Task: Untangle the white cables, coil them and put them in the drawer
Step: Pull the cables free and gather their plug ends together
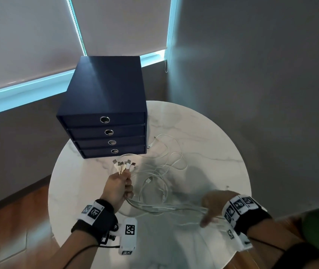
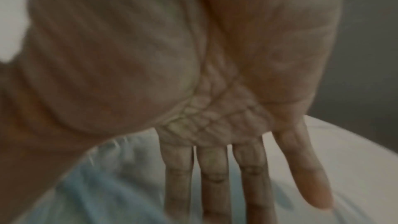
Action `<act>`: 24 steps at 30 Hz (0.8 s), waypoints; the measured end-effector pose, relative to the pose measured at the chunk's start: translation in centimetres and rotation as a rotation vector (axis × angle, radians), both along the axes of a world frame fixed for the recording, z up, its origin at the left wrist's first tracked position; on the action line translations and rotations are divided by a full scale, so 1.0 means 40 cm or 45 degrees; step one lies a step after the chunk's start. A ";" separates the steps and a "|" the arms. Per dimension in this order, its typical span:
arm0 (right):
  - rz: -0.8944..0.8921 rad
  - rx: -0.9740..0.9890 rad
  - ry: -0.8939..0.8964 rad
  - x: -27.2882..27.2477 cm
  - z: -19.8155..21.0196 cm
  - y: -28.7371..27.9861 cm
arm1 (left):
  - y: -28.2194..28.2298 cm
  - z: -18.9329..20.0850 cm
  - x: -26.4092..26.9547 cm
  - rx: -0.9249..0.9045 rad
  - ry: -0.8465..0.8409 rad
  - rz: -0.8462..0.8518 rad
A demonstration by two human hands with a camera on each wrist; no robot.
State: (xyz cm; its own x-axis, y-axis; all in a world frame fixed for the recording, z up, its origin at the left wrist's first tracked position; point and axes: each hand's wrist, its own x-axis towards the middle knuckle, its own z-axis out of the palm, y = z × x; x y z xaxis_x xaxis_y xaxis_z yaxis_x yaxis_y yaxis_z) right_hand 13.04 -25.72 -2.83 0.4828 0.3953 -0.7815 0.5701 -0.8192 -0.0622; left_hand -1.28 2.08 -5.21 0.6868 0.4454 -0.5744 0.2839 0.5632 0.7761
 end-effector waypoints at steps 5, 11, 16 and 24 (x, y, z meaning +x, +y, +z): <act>-0.021 0.562 -0.033 -0.039 0.039 0.228 | -0.026 -0.010 -0.037 0.007 0.043 -0.036; 0.339 0.310 -0.204 -0.178 -0.064 0.344 | -0.031 -0.013 -0.053 -0.012 0.059 0.034; 0.427 0.297 -0.281 -0.209 -0.106 0.335 | -0.037 -0.019 -0.054 0.017 0.077 0.030; 0.272 0.377 -0.057 -0.160 -0.104 0.297 | -0.036 -0.016 -0.039 -0.010 0.033 -0.019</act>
State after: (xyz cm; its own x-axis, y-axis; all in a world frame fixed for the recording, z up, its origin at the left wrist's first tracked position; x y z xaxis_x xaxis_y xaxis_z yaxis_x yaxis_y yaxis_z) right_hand 6.65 -13.84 -6.99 0.3960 0.6967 -0.5981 0.7336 -0.6318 -0.2502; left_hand -2.85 0.64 -5.84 0.6782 0.4308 -0.5954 0.3120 0.5648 0.7640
